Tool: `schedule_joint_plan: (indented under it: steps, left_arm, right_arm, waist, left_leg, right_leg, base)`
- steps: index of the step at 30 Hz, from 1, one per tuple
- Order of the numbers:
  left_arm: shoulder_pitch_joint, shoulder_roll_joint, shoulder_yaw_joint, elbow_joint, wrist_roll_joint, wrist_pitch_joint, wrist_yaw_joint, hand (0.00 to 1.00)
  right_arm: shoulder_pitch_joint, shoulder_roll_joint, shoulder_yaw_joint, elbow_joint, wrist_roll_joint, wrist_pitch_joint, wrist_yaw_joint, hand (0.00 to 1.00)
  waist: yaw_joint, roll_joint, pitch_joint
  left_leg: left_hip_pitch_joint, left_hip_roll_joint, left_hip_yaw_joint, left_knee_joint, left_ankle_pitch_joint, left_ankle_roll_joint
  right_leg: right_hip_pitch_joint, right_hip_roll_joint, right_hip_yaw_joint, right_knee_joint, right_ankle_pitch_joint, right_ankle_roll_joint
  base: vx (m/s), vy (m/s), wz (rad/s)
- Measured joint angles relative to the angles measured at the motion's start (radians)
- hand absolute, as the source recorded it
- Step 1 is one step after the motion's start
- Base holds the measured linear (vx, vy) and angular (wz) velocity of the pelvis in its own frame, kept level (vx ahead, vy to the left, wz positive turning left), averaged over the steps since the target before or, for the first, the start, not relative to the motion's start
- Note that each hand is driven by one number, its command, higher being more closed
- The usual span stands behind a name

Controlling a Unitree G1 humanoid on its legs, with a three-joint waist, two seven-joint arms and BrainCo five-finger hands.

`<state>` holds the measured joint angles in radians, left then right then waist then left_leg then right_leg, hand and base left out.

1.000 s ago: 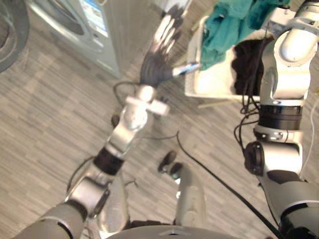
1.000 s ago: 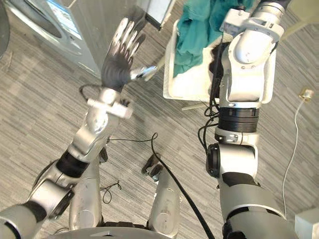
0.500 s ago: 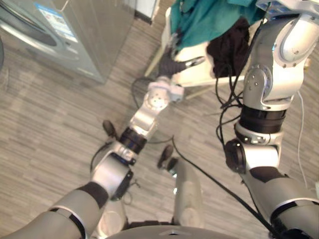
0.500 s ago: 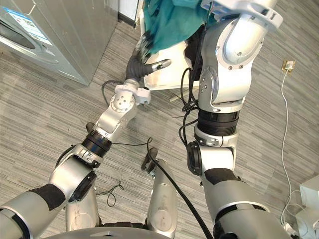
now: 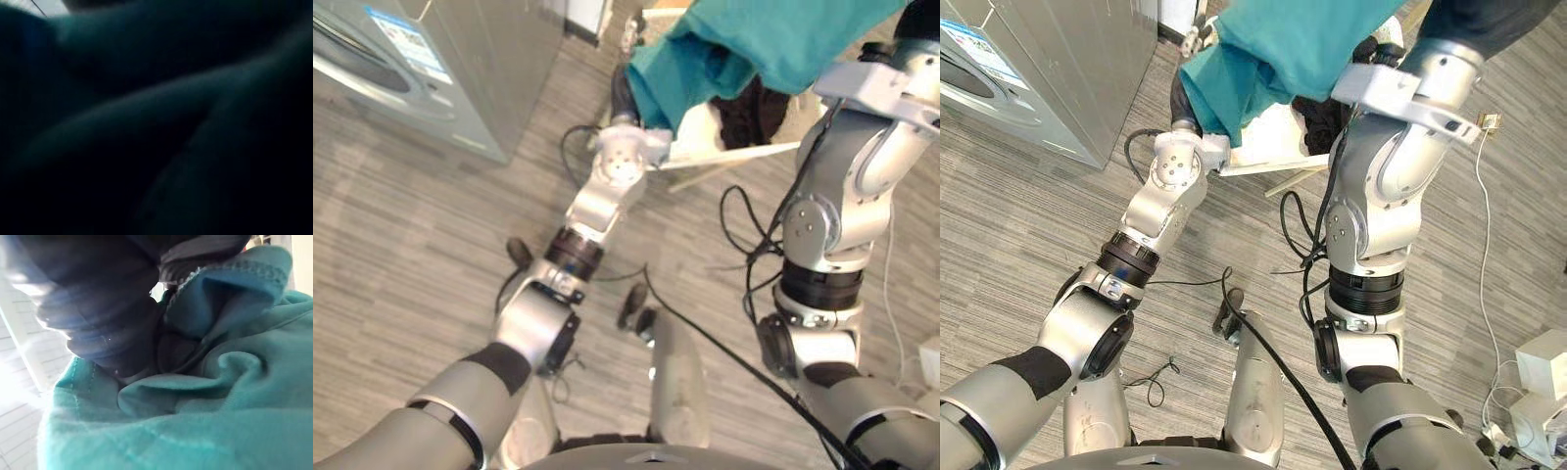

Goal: Pick up the laundry basket with both hands and put the clothes into the washing machine.

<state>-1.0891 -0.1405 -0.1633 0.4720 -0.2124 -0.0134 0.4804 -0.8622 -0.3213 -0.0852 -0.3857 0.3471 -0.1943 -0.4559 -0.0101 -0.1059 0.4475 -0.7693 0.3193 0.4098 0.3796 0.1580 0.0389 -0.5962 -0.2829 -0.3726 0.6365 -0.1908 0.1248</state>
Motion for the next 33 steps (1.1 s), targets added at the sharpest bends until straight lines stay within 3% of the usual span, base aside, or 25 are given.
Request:
schedule_joint_plan:
  steps: [3,6,9,13,15,16,19,21,24,33]
  left_arm:
    - [-0.001,0.004,0.025,-0.038,-0.001,-0.008,0.038,0.00]
    - [-0.009,0.005,0.016,-0.075,-0.044,-0.023,0.034,0.00]
    - [-0.018,0.023,-0.094,-0.126,-0.131,-0.046,-0.011,0.00]
    - [-0.015,0.016,-0.398,-0.200,-0.183,-0.077,-0.154,0.00]
    - [-0.004,0.000,-0.419,-0.175,-0.203,-0.076,-0.160,0.00]
    - [0.006,0.001,-0.472,-0.168,-0.206,-0.074,-0.180,1.00]
    - [0.029,-0.004,-0.598,-0.144,-0.201,-0.071,-0.206,1.00]
    - [0.029,-0.004,-0.597,-0.136,-0.201,-0.074,-0.219,1.00]
    - [0.029,-0.004,-0.575,-0.136,-0.201,-0.085,-0.222,1.00]
    - [0.028,-0.005,-0.433,-0.146,-0.182,-0.116,-0.201,1.00]
  right_arm:
    - [0.002,0.000,0.000,0.000,0.000,0.000,0.000,1.00]
    - [0.012,-0.001,-0.009,0.001,0.001,0.000,0.000,1.00]
    - [0.018,-0.004,-0.037,0.006,0.013,0.001,0.001,1.00]
    - [0.018,-0.042,-0.043,0.009,0.050,0.001,0.033,1.00]
    - [0.016,-0.059,-0.041,0.007,0.056,-0.007,0.036,1.00]
    - [0.016,-0.078,-0.039,0.011,0.059,-0.008,0.036,1.00]
    - [0.011,-0.074,-0.012,0.011,0.081,-0.007,0.032,1.00]
    - [0.011,-0.060,0.011,0.014,0.088,-0.007,0.030,1.00]
    - [-0.028,-0.009,0.014,0.015,0.096,-0.010,0.011,1.00]
    - [-0.134,0.028,0.066,0.015,0.130,-0.056,-0.011,1.00]
  waist:
    - [0.001,0.000,0.000]
    - [0.003,0.000,0.000]
    - [0.011,0.000,0.000]
    - [0.020,0.000,0.000]
    - [0.011,0.000,0.000]
    - [0.010,0.001,0.000]
    - [0.000,0.001,0.000]
    - [-0.007,0.001,0.000]
    - [-0.012,0.001,0.000]
    - [-0.026,0.001,0.000]
  left_leg:
    - [-0.001,-0.011,-0.001,-0.003,0.003,0.004]
    - [-0.016,-0.015,-0.013,0.000,0.004,0.006]
    - [-0.030,-0.019,-0.027,0.002,0.006,0.009]
    - [-0.031,-0.034,-0.030,0.005,0.002,0.012]
    - [-0.031,-0.034,-0.031,0.007,-0.004,0.007]
    - [-0.032,-0.033,-0.030,0.007,-0.006,0.007]
    - [-0.034,-0.033,-0.028,0.006,-0.006,0.007]
    - [-0.034,-0.033,-0.023,0.005,-0.006,0.007]
    - [-0.033,-0.030,-0.009,0.005,-0.006,0.008]
    - [-0.029,-0.019,0.027,0.020,-0.016,0.018]
  right_leg:
    - [0.000,-0.008,-0.003,0.001,0.001,0.002]
    - [0.001,-0.010,-0.017,-0.004,0.001,0.003]
    - [0.001,-0.011,-0.026,-0.005,0.001,0.004]
    - [0.007,-0.022,-0.029,-0.001,-0.001,0.008]
    - [0.008,-0.024,-0.028,-0.002,0.000,0.010]
    - [0.006,-0.025,-0.026,-0.002,-0.002,0.012]
    - [0.002,-0.024,-0.023,-0.006,0.000,0.014]
    - [-0.003,-0.024,-0.018,-0.011,0.005,0.017]
    - [-0.010,-0.022,-0.006,-0.019,0.015,0.020]
    - [-0.033,-0.013,0.033,-0.033,0.040,0.024]
  base:
    - [0.06,-0.077,0.07]
    - [0.05,-0.073,0.10]
    - [0.04,-0.078,0.12]
    - [0.03,-0.074,0.09]
    - [0.01,-0.067,-0.01]
    - [0.00,-0.059,-0.03]
    - [0.01,-0.088,-0.03]
    - [0.02,-0.071,-0.07]
    - [0.03,-0.056,-0.10]
    - [0.02,-0.043,-0.12]
